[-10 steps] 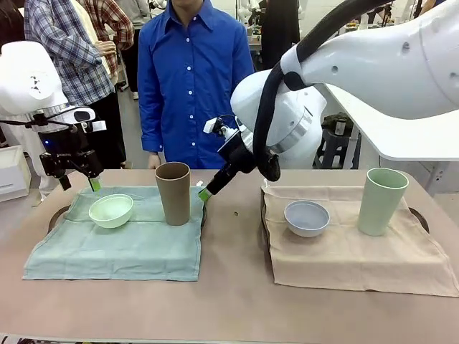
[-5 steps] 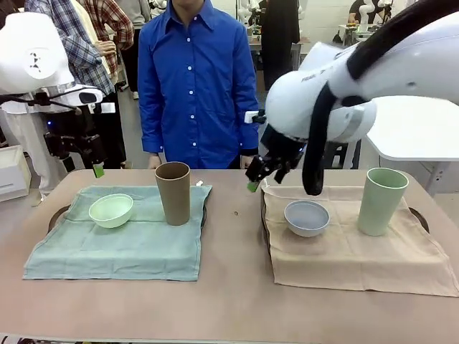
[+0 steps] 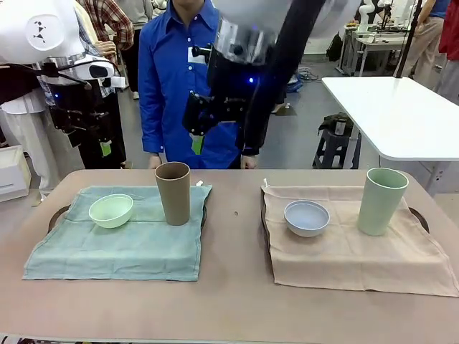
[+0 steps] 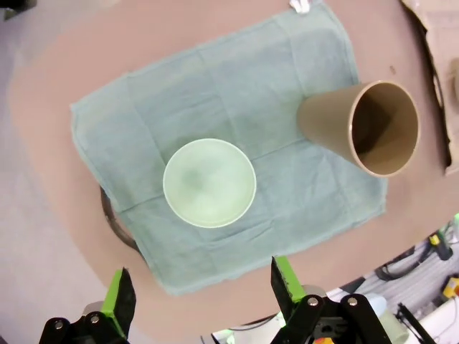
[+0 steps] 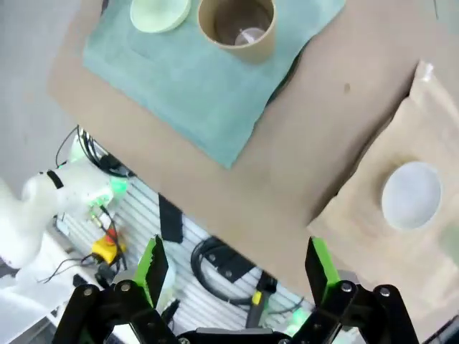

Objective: Set up a tray with a mat and arrange the tableware.
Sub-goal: Place the Picnic Bowl and Reusable plastic cup back onto the Handle tray in front of the human's position.

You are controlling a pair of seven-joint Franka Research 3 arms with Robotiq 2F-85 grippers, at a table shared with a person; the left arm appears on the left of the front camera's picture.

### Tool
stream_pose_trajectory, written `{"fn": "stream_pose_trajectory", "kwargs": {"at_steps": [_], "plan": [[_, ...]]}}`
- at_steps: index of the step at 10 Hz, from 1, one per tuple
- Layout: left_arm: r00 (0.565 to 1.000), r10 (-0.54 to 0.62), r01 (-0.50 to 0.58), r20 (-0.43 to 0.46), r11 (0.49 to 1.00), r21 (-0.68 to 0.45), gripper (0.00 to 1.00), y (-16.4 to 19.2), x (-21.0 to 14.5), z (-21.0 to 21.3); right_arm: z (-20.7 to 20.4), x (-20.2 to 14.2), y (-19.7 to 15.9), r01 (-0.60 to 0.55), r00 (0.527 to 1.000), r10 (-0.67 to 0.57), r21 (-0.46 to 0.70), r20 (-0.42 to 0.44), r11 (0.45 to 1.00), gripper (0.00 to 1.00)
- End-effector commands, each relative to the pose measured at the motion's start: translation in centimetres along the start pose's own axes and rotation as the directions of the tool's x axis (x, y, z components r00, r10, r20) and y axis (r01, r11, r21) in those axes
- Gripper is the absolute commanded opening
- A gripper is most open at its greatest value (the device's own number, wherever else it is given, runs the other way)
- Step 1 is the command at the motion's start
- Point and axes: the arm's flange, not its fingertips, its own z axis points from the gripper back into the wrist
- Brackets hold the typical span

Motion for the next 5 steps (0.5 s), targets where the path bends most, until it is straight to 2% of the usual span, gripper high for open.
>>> {"fn": "stream_pose_trajectory", "kwargs": {"at_steps": [1,3,4,5], "plan": [[0.999,0.04,-0.04,-0.033,0.999,0.024,1.0,0.3,0.1,0.2,-0.6,1.2,-1.0,0.074,0.988,-0.081,-0.054,-0.131,0.996,1.0],[0.999,0.04,-0.04,-0.036,0.999,-0.006,1.0,0.8,-0.4,0.1,0.8,1.6,-1.0,0.1,0.978,-0.117,-0.104,-0.173,0.989,1.0],[1.0,0.025,-0.025,-0.016,1.0,0.0,1.0,0.2,-0.2,-0.1,-0.4,0.1,-1.0,0.055,0.992,-0.058,-0.035,-0.107,0.998,1.0],[1.0,0.025,-0.025,-0.016,1.0,0.0,1.0,0.2,-0.2,-0.1,-0.4,0.1,-1.0,0.055,0.992,-0.058,-0.035,-0.107,0.998,1.0]]}}
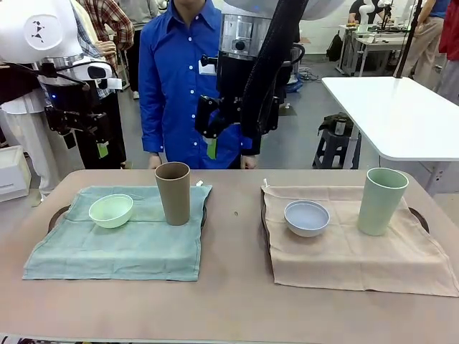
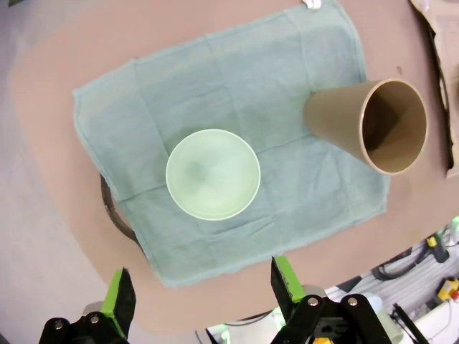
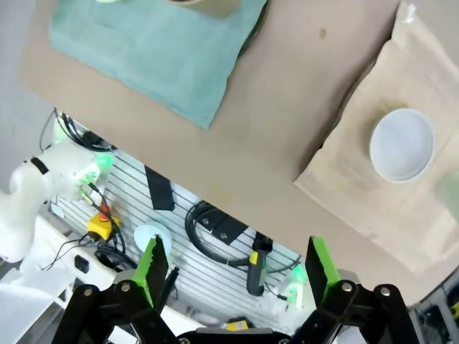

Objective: Set up a tray with a mat and arrange the tableware.
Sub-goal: Place the Picnic Bowl and Reusable plastic cup back onto the Handle tray in front of the human's position.

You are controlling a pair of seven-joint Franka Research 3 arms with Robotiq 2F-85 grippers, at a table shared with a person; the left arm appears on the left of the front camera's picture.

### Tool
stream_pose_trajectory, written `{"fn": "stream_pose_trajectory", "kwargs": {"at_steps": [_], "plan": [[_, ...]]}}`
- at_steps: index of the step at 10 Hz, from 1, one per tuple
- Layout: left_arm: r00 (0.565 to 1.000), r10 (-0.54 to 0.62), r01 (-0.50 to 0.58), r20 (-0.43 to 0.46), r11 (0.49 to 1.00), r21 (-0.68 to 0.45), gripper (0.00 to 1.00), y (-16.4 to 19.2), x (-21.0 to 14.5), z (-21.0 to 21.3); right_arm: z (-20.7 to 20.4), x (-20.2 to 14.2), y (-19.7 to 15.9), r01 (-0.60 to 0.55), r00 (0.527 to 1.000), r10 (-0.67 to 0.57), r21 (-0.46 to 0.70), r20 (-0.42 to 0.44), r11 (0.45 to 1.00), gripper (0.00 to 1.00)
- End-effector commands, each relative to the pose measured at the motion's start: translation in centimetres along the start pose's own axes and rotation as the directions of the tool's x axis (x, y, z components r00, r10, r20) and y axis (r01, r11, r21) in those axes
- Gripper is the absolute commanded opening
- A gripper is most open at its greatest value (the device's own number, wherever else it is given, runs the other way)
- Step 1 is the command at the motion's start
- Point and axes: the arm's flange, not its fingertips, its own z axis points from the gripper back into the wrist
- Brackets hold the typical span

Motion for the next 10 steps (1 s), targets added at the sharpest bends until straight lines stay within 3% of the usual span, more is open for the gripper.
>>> {"fn": "stream_pose_trajectory", "kwargs": {"at_steps": [1,10], "plan": [[1.0,-0.003,0.003,0.007,1.0,0.003,1.0,-0.15,0.1,0.09,-0.18,-0.47,0.38,-0.02,0.999,0.019,0.02,0.033,1.0,1.0],[1.0,-0.003,0.003,0.007,1.0,0.003,1.0,-0.15,0.1,0.09,-0.18,-0.47,0.38,-0.02,0.999,0.019,0.02,0.033,1.0,1.0]]}}
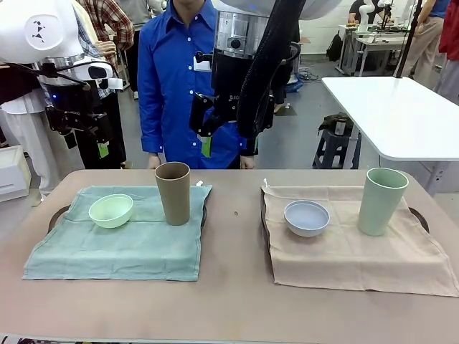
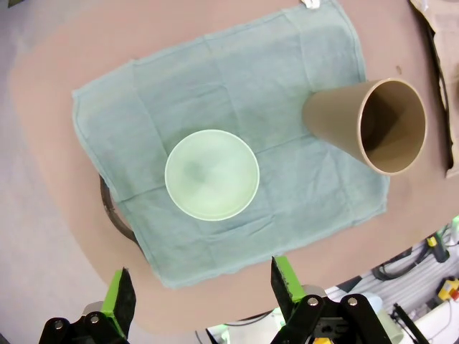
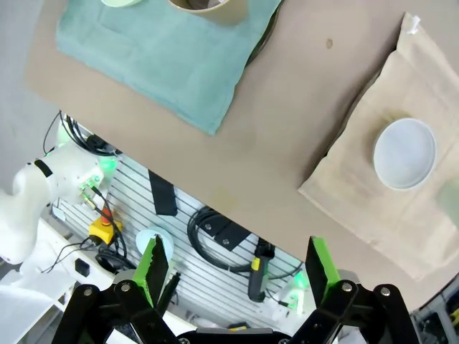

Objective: Set up a tray with a mat and arrange the tableware.
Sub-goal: Place the Picnic Bowl and Reusable plastic cup back onto the Handle tray in front of the human's position.

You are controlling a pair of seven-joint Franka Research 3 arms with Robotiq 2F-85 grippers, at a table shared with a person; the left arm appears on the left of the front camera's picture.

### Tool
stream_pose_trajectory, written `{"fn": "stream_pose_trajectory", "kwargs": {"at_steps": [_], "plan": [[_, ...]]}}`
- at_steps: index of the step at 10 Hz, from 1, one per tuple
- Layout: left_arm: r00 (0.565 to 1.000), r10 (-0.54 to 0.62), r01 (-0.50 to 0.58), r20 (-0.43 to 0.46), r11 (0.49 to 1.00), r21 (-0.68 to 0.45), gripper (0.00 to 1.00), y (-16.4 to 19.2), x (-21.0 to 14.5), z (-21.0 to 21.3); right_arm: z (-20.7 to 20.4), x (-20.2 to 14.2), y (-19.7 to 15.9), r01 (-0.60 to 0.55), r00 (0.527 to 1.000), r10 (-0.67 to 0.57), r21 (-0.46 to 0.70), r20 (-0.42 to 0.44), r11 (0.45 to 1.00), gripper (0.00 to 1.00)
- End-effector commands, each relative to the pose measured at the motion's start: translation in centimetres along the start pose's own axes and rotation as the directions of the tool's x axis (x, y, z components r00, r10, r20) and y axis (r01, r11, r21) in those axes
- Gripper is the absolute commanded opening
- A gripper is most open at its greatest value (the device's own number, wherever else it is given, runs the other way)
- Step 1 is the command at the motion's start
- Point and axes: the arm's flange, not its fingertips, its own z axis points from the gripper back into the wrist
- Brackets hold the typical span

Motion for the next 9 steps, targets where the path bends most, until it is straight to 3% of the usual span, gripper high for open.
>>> {"fn": "stream_pose_trajectory", "kwargs": {"at_steps": [1,3,4,5,6,9], "plan": [[1.0,-0.001,0.001,0.007,1.0,0.002,1.0,0.0,0.1,0.1,-0.3,-0.5,-0.2,-0.009,1.0,0.009,0.016,0.013,1.0,1.0],[1.0,-0.001,0.001,0.007,1.0,0.002,1.0,0.0,0.1,0.1,0.0,0.0,0.0,0.0,1.0,0.0,0.0,0.0,1.0,1.0],[1.0,0.0,0.0,0.0,1.0,0.0,1.0,0.0,0.0,0.0,-0.1,0.3,-0.5,0.044,0.999,-0.042,-0.074,0.03,0.996,1.0],[1.0,-0.023,0.023,0.012,1.0,-0.019,1.0,0.0,-0.9,-0.5,0.0,-0.2,-2.6,0.093,0.995,-0.089,-0.072,0.047,0.993,1.0],[0.998,-0.062,0.063,0.012,0.99,-0.126,1.0,0.2,-1.6,-1.1,0.6,-1.2,-6.0,0.186,0.981,-0.176,-0.123,0.087,0.975,1.0],[0.989,-0.127,0.142,0.07,0.938,-0.315,1.0,0.8,-2.8,-1.4,2.6,-5.7,-13.5,0.348,0.934,-0.339,-0.08,0.108,0.934,1.0]]}}
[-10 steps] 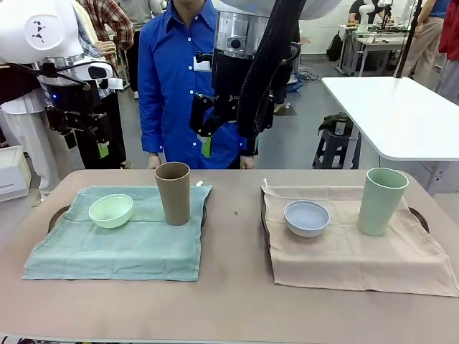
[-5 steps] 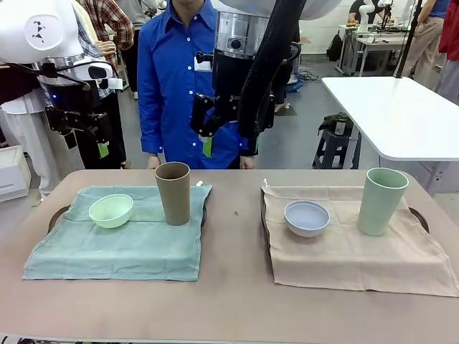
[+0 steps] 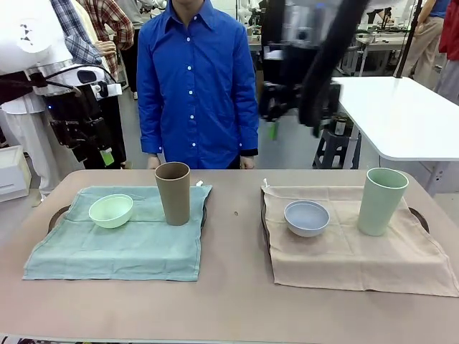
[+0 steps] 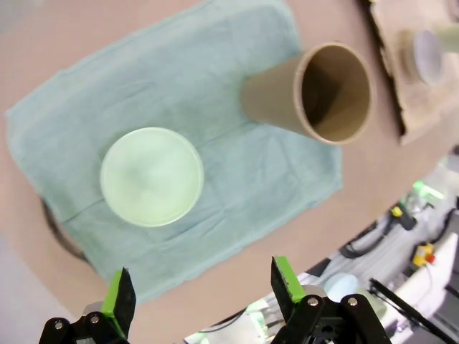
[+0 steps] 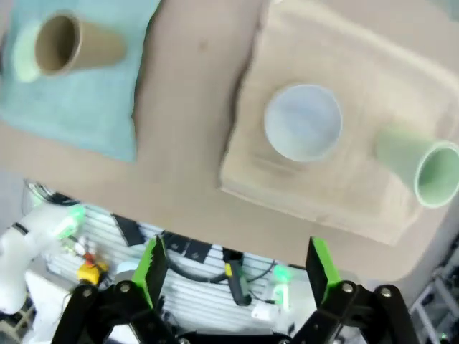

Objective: Set up a tray with a mat and arrange the tableware.
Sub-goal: Place the Picnic Bowl and Reusable plastic cup back onto the Handle tray in front of the human's position.

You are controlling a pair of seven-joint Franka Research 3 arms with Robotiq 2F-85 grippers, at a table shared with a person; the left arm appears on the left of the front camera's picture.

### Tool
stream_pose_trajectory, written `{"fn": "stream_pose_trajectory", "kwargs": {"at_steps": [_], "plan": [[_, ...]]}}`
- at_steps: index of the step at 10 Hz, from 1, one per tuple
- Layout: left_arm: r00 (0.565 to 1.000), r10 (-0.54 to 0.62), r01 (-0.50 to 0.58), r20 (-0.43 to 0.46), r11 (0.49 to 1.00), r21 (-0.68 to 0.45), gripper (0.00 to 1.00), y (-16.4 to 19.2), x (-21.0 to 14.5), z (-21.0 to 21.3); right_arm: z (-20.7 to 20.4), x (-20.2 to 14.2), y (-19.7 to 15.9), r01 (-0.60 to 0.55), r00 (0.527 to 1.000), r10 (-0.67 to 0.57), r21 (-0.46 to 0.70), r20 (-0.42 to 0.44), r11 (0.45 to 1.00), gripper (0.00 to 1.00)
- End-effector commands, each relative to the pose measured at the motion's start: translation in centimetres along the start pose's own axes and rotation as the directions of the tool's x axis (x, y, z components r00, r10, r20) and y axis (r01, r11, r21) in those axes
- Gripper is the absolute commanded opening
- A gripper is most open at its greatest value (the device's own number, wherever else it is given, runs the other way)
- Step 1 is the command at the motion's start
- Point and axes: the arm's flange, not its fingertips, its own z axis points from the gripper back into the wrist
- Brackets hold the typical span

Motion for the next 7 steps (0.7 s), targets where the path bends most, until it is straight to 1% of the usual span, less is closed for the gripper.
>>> {"fn": "stream_pose_trajectory", "kwargs": {"at_steps": [1,2,3,4,5,6,7], "plan": [[0.997,-0.03,0.04,0.066,0.988,-0.147,1.0,0.8,-1.6,1.4,0.8,-4.0,-4.6,0.098,0.994,-0.101,0.061,0.041,0.993,1.0],[0.996,-0.021,0.037,0.092,0.983,-0.181,1.0,1.6,-1.7,2.1,1.7,-5.9,-8.1,0.13,0.989,-0.138,0.129,0.051,0.983,1.0],[0.994,0.005,0.027,0.112,0.96,-0.279,1.0,3.5,-1.7,2.5,2.4,-7.2,-11.1,0.158,0.984,-0.17,0.165,0.06,0.974,1.0],[0.991,0.036,0.01,0.127,0.939,-0.344,1.0,5.2,-2.3,3.5,2.6,-9.1,-13.6,0.188,0.977,-0.204,0.2,0.064,0.962,1.0],[0.987,0.075,-0.012,0.141,0.917,-0.398,1.0,6.8,-2.6,4.0,2.8,-11.0,-16.1,0.196,0.972,-0.224,0.285,0.069,0.938,1.0],[0.979,0.141,-0.063,0.144,0.893,-0.445,1.0,8.5,-2.8,4.2,3.0,-12.6,-18.2,0.168,0.972,-0.218,0.393,0.087,0.904,1.0],[0.964,0.22,-0.118,0.153,0.861,-0.494,1.0,10.6,-3.0,4.0,3.2,-14.4,-20.4,0.105,0.97,-0.205,0.536,0.131,0.838,1.0]]}}
